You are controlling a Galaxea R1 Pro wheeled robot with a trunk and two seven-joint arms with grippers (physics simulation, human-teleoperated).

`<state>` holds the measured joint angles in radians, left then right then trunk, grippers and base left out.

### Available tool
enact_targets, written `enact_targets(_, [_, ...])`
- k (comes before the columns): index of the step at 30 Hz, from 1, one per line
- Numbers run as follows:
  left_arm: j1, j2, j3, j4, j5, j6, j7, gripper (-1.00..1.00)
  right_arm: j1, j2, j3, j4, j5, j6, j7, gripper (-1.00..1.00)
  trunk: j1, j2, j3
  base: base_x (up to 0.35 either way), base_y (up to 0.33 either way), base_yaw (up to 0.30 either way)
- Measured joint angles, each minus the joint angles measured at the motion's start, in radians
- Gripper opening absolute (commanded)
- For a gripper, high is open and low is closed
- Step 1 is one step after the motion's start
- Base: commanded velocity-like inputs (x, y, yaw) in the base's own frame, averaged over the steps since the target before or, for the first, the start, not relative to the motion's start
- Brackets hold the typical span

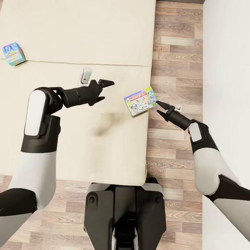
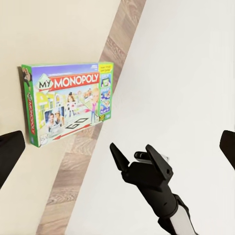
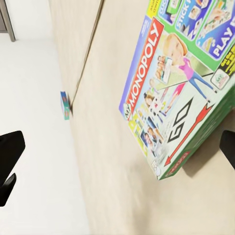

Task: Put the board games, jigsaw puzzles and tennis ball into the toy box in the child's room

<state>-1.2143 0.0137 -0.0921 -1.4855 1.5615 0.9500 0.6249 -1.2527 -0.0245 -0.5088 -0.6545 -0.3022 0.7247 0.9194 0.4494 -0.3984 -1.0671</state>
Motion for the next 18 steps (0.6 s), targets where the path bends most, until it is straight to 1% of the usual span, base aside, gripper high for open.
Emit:
enact_targets(3, [0.0, 0.0, 0.0, 0.0, 0.002, 0.0, 0.0, 1.0, 0.0, -0.001, 0.0, 0.0, 0.0, 0.0, 0.0, 1.0, 0.0, 0.0, 0.0, 0.0, 0.0, 0.0])
enact_targets(9, [0.0, 0.0, -0.002, 0.001, 0.007, 0.0, 0.0, 1.0, 0.0, -0.005, 0.0, -0.001, 0.001, 0.0, 0.001, 1.0, 0.023, -0.042, -0.019, 0.0, 0.0, 0.0])
enact_targets(18, [0.0, 0.0, -0.003, 0.001, 0.009, 0.0, 0.0, 1.0, 0.0, -0.018, 0.0, -0.002, 0.002, 0.0, 0.0, 1.0, 0.058, -0.105, -0.047, 0.0, 0.0, 0.0])
